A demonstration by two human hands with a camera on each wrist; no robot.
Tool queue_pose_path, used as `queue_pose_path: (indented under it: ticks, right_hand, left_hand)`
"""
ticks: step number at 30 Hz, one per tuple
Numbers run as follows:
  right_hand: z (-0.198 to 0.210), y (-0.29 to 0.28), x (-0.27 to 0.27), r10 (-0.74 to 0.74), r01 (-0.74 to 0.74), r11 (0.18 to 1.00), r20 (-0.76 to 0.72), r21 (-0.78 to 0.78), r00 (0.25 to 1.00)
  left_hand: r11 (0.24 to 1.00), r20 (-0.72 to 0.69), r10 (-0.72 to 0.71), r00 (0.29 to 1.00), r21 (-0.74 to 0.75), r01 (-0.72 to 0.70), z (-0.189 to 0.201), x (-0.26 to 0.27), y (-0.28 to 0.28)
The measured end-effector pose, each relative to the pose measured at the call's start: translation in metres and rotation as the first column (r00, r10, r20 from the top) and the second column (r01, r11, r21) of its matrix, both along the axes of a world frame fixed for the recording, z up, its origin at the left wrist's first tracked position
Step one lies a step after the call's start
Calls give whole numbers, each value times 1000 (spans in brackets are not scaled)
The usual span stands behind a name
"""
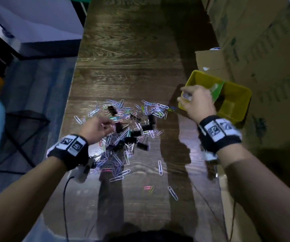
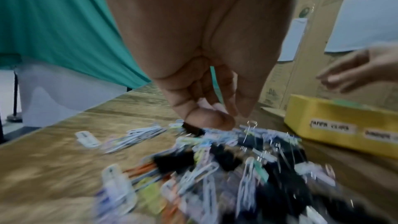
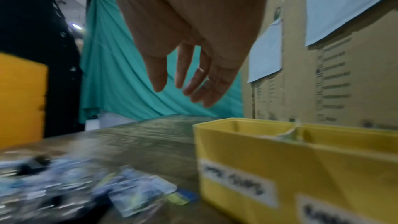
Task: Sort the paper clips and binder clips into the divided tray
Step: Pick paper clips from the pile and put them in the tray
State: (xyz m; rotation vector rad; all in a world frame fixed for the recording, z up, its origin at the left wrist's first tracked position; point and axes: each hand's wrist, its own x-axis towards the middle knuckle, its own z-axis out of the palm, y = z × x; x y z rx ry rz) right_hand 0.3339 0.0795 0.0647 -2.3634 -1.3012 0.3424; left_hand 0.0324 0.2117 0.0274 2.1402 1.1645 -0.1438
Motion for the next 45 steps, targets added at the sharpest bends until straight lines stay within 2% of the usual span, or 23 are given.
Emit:
queue_pose_path:
  ticks: [2,5,8,11,17,20,24,27,31,33,35,37,41,45]
  right_hand:
    - [-8,-4,-50,184,-181,982,-63,44,981]
    - [-36,-6,-135,433,-463,874,-199,-144,879]
    - [-65,-3,-192,500,-539,766,-203,-351,842]
    - [-79,0,-216,484,-489,776,-121,-398,867]
    - [-89,2,-212,365,-359,855,-58,-375,929]
    - [-90,4,-202,280,-277,906,-37,-320,959]
    - [-86,10,-188,132,-141,956,-51,-257,990]
    - [-81,8,-188,130,-141,963,-63,-228,990]
    - [-83,-15,-202,165,-160,969,13,-190,986]
    - [-87,-29,-211,176,-168,973,37,-158,984]
    - [-91,-42,-219,181,-178,975,14,-132,983]
    - [-92,-54,-227,186,-191,971,-45,-147,981]
    - [-90,-77,-218,76,-109,974,-168,-201,983]
    - [-94,-112,-184,-117,24,916,-210,-401,971]
  left_hand:
    - [998,-46,-45,998,32,47,-10,-30,-9]
    - [990,-98,-138,986,25,141,-30,-57,-30]
    - [974,-176,-206,963,62,219,-49,-59,-51]
    - [975,-180,-170,969,114,192,-60,-53,-57]
    - [992,99,-111,989,73,104,-59,-59,-39]
    - [991,171,-93,981,108,76,-51,-65,-19]
    - [992,179,-67,982,118,46,-45,-64,7]
    - [989,192,-138,972,70,127,-42,-67,16]
    - [960,186,-236,954,198,199,-42,-99,13]
    - [952,108,-265,958,186,243,-46,-120,1]
    - [954,-16,-278,960,116,278,-54,-131,-16]
    - [954,-72,-278,958,100,284,-63,-133,-31]
    - [954,17,-278,960,121,274,-68,-131,-35]
    - [984,187,-115,976,156,86,-60,-128,-15]
